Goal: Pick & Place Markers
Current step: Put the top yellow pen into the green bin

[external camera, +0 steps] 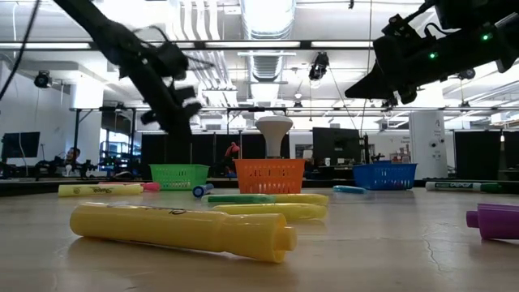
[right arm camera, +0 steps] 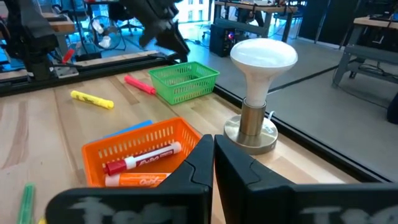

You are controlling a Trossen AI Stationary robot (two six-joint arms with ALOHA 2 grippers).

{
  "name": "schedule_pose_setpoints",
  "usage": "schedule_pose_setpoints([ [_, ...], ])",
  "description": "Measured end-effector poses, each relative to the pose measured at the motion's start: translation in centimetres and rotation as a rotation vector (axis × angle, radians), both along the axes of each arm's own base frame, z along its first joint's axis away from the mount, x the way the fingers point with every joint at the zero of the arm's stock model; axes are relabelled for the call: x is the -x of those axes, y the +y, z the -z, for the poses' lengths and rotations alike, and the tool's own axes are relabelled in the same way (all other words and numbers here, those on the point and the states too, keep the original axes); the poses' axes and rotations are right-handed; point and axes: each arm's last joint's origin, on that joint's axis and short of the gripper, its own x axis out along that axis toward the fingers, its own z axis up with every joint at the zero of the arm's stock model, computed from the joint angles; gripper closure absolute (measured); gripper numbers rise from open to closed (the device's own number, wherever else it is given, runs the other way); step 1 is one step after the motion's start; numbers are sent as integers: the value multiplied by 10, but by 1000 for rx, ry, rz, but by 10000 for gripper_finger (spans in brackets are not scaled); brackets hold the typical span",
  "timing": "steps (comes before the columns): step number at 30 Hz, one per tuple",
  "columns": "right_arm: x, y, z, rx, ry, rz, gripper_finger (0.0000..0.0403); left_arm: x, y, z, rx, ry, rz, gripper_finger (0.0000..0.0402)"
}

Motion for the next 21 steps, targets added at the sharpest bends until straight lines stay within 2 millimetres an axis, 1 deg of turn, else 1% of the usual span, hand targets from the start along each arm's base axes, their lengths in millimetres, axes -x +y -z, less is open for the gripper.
schedule_pose_setpoints([
  [2,0,0,0,-4,-4,2,394,3,-11,-10,-21,-28,25,347],
  [4,0,-1,0,-21,-16,8,394,6,-26,-16,-35,-64,67,361],
  [6,0,-1,0,-35,-26,12,394,9,-41,-18,-56,-124,116,377],
  [8,0,-1,0,-59,-45,16,394,12,-58,-16,-81,-190,174,391],
  [10,-1,0,-1,-70,-46,-14,394,15,-74,-9,-107,-268,229,399],
  [15,-5,4,-8,-76,-64,-60,394,24,-109,21,-175,-505,430,398],
  [18,-9,9,-17,-78,-84,-86,394,33,-122,38,-213,-596,510,400],
  [21,-13,15,-24,-92,-40,-108,392,42,-128,49,-257,-655,525,401],
])
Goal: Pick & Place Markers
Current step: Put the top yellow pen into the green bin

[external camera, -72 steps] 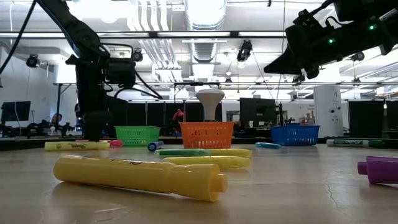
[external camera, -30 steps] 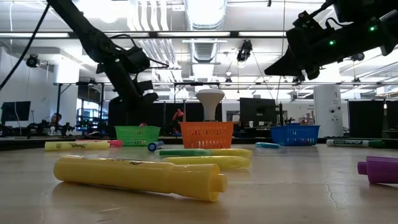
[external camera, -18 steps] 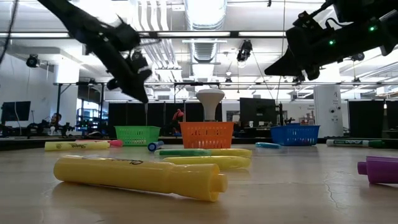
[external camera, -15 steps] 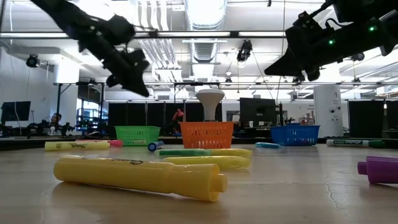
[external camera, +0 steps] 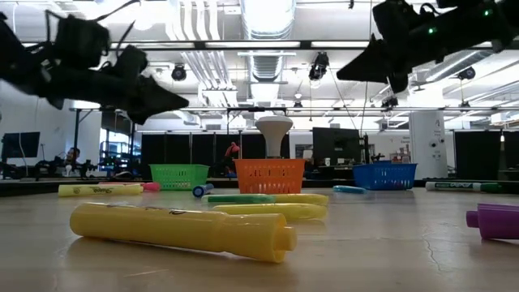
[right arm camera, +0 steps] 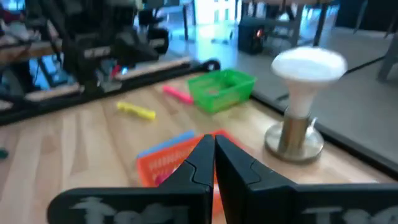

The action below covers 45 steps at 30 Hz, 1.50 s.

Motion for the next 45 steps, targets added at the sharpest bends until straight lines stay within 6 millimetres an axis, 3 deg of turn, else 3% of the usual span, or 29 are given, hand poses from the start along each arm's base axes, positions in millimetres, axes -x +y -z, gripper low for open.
schedule_pose_setpoints([
  [7,2,13,6,-107,104,-20,356,8,-4,8,-37,-32,-3,401],
  [12,-5,32,27,-136,171,-75,315,8,-4,8,-46,-28,3,401],
  [21,-57,88,73,-106,327,-191,255,8,-4,9,-43,-22,3,401],
  [25,-81,102,87,-108,389,-197,246,8,-4,9,-42,-20,3,401],
  [30,-98,99,100,-131,495,-137,251,8,-4,10,-39,-13,4,401],
  [36,-103,91,106,-180,564,-94,273,8,-4,10,-39,-13,4,401],
  [45,-103,89,107,-229,565,-103,351,8,-3,12,-14,-2,-12,398],
])
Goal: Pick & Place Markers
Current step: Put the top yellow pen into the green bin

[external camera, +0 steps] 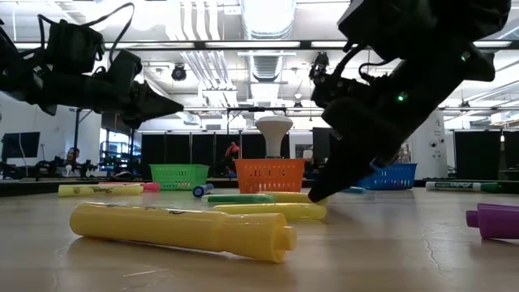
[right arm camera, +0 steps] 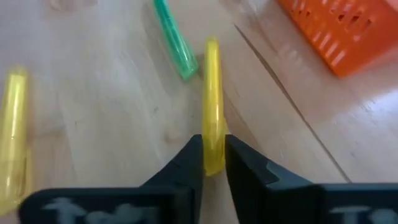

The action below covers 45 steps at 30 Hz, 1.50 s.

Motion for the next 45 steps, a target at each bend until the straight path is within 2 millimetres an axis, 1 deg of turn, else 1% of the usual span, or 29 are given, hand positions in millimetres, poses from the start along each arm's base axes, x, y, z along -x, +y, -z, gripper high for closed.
schedule_pose_setpoints([
  [4,0,1,-3,-1,-2,-23,381,0,0,0,21,-6,10,374],
  [7,2,2,-11,2,-8,-49,390,-1,-3,0,24,-7,86,346],
  [13,9,1,-49,42,-95,-66,391,-4,-12,-1,4,-7,214,302],
  [18,9,-5,-80,145,-230,-48,391,-8,-20,-3,-16,-11,293,294],
  [20,6,-9,-88,177,-279,-55,391,-9,-24,-4,-31,-11,327,294],
  [23,-1,-17,-95,219,-331,-61,391,-12,-29,-6,-49,-18,359,294],
  [25,-5,-23,-95,231,-351,-65,391,-13,-32,-7,-59,-20,377,294],
  [28,-11,-30,-86,178,-318,-121,390,-14,-34,-8,-62,-21,392,294],
  [32,-6,-30,-75,119,-225,-116,381,-14,-34,-7,-69,-17,390,294],
  [35,3,-22,-67,82,-140,-104,356,-14,-33,-7,-79,-16,387,294],
  [38,7,-14,-61,40,-103,-83,323,-14,-33,-7,-79,-16,387,294],
  [42,6,-7,-41,5,-54,-64,281,-14,-33,-7,-80,-17,386,294],
  [45,1,-8,-24,-24,-7,-60,262,-14,-33,-8,-80,-17,385,294],
])
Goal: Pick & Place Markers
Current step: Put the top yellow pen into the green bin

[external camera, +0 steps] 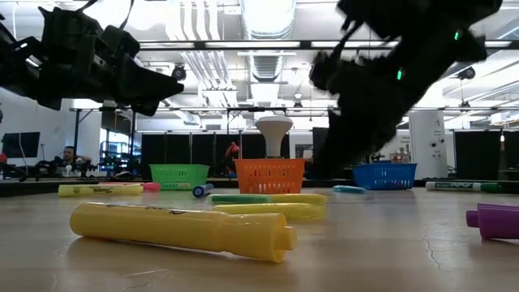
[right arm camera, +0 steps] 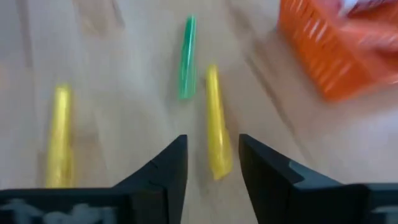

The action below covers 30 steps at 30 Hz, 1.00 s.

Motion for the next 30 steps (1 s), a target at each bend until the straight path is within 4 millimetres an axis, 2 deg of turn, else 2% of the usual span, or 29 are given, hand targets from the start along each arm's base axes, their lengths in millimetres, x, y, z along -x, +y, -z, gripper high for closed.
schedule_pose_setpoints([
  [4,-6,-2,20,8,62,17,261,0,0,0,0,1,0,294],
  [8,-14,-3,25,2,62,26,286,0,0,1,5,4,0,294],
  [16,-19,-4,20,12,69,-11,365,-1,1,0,22,6,-31,294],
  [23,-17,-7,-3,98,14,9,358,-1,4,2,30,31,-115,294],
  [26,-22,-8,-19,183,-33,17,357,-1,3,2,30,31,-80,294],
  [30,-42,-15,-43,297,-92,20,358,-3,0,-1,35,21,12,294],
])
